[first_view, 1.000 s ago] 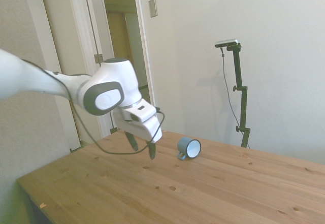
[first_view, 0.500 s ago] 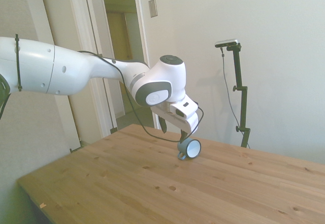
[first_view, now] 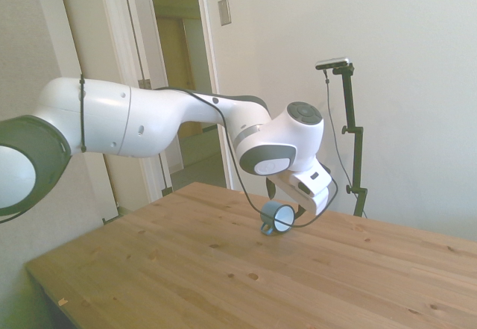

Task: Flip the mug upright

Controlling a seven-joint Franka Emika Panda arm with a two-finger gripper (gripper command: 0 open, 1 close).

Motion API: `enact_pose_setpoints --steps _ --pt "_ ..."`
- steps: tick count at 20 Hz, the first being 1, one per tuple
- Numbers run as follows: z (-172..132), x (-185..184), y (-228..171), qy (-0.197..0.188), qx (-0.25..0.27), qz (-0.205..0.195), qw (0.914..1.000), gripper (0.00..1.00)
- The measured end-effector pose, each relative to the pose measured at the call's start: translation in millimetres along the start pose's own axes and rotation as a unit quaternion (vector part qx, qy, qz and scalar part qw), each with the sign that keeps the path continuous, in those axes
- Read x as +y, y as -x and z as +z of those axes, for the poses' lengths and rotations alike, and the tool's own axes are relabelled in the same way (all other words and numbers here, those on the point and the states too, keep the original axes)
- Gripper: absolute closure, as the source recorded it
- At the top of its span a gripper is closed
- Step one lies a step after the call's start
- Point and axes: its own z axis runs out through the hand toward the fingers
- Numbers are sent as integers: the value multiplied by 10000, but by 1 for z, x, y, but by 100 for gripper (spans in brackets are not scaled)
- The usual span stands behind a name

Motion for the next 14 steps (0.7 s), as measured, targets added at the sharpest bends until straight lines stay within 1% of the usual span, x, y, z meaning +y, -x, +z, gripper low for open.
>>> enact_pose_setpoints --steps 9,14 --pt "48 -11 -28 -328 -449 107 9984 0" --pt "70 -23 -29 -410 -655 60 9970 0"
